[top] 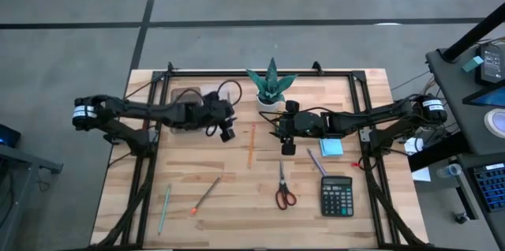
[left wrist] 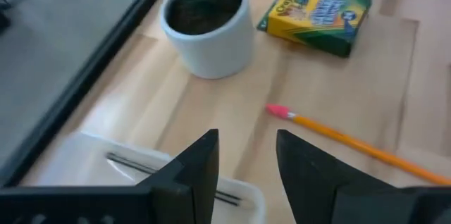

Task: Pack school essentials
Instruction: Put the blue eraser into the black supply box

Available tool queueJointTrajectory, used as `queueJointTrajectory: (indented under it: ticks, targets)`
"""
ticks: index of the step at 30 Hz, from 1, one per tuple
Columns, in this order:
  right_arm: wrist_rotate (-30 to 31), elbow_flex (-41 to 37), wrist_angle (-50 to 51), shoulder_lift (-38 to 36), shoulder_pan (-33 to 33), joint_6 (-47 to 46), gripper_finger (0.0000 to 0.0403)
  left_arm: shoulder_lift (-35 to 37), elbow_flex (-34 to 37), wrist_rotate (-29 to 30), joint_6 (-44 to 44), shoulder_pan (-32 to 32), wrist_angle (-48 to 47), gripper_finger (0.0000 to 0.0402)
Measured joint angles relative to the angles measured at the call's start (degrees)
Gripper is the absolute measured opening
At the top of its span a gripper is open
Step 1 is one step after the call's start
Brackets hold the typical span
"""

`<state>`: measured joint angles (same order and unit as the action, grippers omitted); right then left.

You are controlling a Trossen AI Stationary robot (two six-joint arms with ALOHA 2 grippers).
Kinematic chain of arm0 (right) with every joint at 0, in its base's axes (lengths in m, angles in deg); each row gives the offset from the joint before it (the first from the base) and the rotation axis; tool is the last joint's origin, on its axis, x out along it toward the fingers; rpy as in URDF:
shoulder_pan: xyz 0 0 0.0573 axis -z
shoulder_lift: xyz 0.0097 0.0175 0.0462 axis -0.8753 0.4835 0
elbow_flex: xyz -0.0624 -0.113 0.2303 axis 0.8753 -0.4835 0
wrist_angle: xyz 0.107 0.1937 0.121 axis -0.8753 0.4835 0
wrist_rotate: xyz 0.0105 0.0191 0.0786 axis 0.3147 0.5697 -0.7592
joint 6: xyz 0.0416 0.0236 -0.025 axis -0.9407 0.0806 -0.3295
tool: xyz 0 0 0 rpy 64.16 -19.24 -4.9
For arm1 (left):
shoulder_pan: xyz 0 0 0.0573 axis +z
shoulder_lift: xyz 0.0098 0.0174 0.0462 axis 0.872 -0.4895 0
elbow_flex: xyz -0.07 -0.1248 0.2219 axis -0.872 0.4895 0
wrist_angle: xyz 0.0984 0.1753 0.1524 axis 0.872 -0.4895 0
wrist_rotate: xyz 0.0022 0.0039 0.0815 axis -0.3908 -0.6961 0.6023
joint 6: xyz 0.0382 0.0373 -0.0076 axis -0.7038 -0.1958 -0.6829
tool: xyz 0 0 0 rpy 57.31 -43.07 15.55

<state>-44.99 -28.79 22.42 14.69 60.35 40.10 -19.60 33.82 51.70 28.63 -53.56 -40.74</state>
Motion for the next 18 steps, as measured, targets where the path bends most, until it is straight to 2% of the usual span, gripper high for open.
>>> queueJointTrajectory:
  ticks: [4,7,11,16,18]
  targets:
    - [0.0,0.0,0.0,0.0,0.0,0.0,0.0194,-0.1,-0.5,-4.5,5.6,1.9,-1.6,0.0107]
    - [0.0,0.0,0.0,0.0,0.0,0.0,0.0194,-0.1,-0.7,-9.6,5.9,5.6,-1.9,0.0068]
    - [0.0,0.0,0.0,0.0,0.0,0.0,0.0194,-1.3,-0.6,-10.9,5.4,11.6,-5.3,0.0009]
    - [0.0,0.0,0.0,0.0,0.0,0.1,0.0194,-5.3,-0.5,-15.6,2.8,17.2,-5.7,0.0002]
    - [0.0,0.0,0.0,0.0,0.0,0.2,0.0194,-7.3,-0.6,-15.7,2.4,18.1,-5.6,0.0001]
